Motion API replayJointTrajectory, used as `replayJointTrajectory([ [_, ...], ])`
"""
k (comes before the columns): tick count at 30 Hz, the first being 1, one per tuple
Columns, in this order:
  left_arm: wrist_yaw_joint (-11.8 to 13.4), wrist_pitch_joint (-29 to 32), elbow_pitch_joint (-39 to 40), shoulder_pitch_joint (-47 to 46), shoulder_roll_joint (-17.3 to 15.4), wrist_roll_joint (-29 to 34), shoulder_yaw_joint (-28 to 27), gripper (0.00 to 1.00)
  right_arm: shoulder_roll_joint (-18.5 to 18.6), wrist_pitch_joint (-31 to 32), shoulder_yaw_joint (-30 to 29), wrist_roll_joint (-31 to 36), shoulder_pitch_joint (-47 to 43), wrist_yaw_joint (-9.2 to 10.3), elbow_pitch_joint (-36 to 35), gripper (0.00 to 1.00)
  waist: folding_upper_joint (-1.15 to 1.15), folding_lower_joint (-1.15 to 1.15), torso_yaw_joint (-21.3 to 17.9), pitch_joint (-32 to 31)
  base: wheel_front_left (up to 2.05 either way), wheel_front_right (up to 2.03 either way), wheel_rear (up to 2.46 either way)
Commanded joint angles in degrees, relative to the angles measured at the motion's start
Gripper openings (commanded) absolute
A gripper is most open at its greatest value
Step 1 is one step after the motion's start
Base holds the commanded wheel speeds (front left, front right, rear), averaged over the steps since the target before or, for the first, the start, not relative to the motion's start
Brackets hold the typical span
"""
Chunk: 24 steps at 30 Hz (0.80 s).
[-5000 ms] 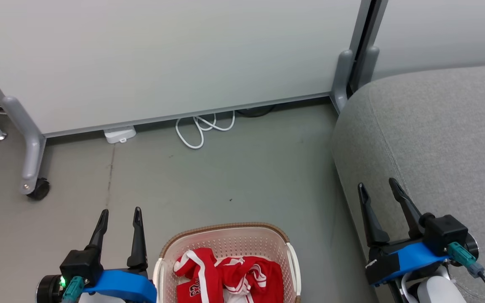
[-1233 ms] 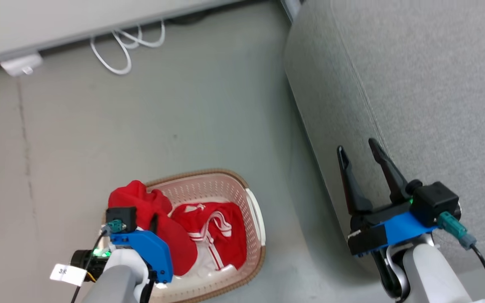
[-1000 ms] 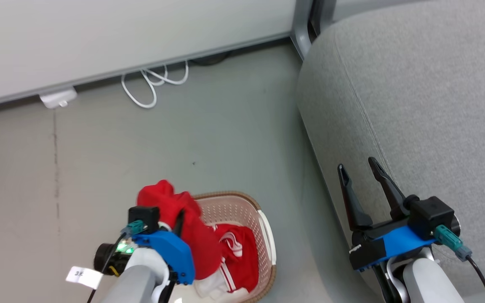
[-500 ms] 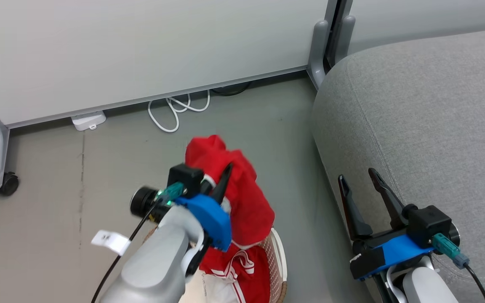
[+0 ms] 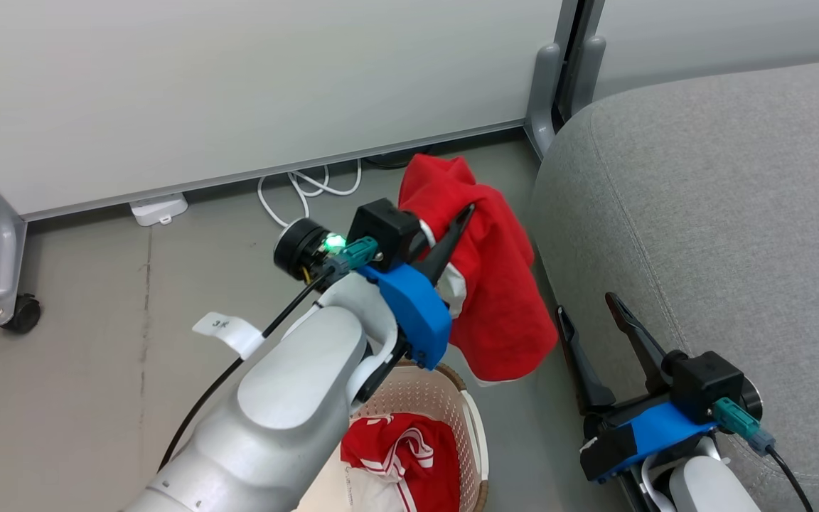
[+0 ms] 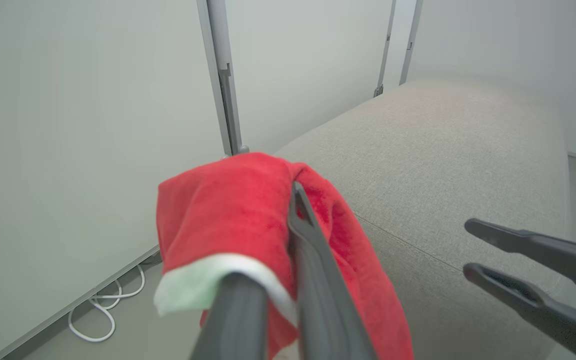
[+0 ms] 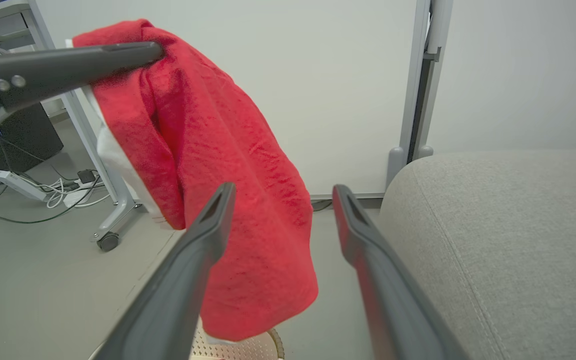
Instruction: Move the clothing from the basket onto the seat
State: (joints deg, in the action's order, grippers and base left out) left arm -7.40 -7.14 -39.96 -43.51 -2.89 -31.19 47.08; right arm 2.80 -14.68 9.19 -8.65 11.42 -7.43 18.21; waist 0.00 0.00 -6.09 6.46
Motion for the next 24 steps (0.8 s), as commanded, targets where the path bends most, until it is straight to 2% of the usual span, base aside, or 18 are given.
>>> replayJointTrajectory([
  [1, -0.1, 0.2, 0.6, -1.5, 0.0, -0.5, 0.7, 0.00, 0.2, 0.2, 0.1, 0.5, -0.1, -0.11, 0.1, 1.00, 0.00, 0.00, 0.1, -0.3, 0.00, 0.00, 0.00],
  [15, 0.0, 0.0, 2.8, -2.4, -0.6, -2.2, 3.0, 0.00, 0.2, 1.9, 1.6, 1.1, 0.9, -0.11, -0.8, 1.00, 0.00, 0.00, 0.5, -1.5, 0.00, 0.00, 0.00],
  [24, 0.2, 0.3, 3.1, -1.9, -0.6, -2.5, 3.7, 0.00, 0.2, 6.3, 5.0, 1.5, 6.8, -0.11, 2.1, 1.00, 0.00, 0.00, 0.4, -1.1, 0.00, 0.00, 0.00],
])
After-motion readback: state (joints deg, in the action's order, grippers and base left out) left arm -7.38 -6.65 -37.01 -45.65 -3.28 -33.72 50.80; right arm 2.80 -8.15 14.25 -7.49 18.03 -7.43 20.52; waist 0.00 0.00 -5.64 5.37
